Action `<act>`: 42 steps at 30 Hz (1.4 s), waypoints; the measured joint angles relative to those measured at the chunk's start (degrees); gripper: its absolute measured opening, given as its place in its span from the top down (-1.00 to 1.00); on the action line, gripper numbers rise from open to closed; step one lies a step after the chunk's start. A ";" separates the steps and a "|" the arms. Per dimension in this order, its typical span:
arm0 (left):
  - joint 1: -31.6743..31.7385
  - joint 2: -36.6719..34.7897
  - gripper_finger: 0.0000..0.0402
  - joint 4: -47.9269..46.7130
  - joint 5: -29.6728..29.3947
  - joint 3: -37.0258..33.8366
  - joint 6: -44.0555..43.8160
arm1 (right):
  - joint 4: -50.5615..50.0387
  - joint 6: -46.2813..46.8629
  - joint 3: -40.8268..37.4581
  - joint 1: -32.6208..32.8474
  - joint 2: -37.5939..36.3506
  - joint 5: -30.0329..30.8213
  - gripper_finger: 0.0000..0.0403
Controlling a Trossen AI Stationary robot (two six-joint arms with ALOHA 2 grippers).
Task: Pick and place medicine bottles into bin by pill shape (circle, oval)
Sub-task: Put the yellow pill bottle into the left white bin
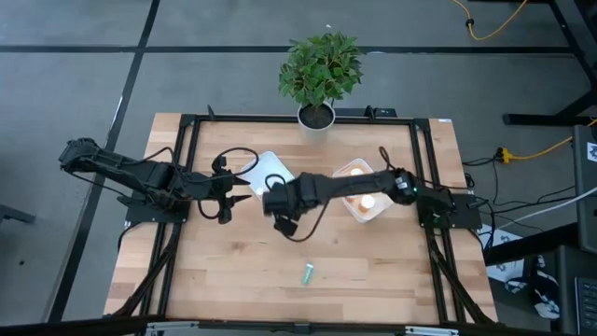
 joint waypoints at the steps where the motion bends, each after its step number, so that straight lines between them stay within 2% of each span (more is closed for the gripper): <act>1: 0.00 -0.01 0.15 0.00 0.00 0.00 0.00 | 0.37 -1.43 -0.12 -0.85 -0.03 -1.21 0.42; 11: 0.00 0.00 0.15 -0.01 0.31 0.00 -0.40 | 6.41 -7.49 -0.15 -6.46 -0.12 -4.84 0.41; 22: 0.00 0.73 0.15 -1.38 1.23 -0.04 -0.42 | 8.91 -8.91 -0.15 -6.75 -0.12 -4.84 0.41; 26: 0.65 3.73 0.15 -1.29 -4.17 -0.04 -0.45 | 12.02 -12.50 -0.15 -6.61 -0.12 -4.75 0.41; 34: 5.63 13.32 0.15 1.51 -9.08 -0.04 -1.12 | 15.31 -17.09 -0.15 -6.61 -0.12 -5.67 0.41; 42: 8.37 18.23 0.15 7.08 -7.05 -0.04 1.42 | 15.99 -18.00 -0.18 -6.79 -0.23 -6.07 0.41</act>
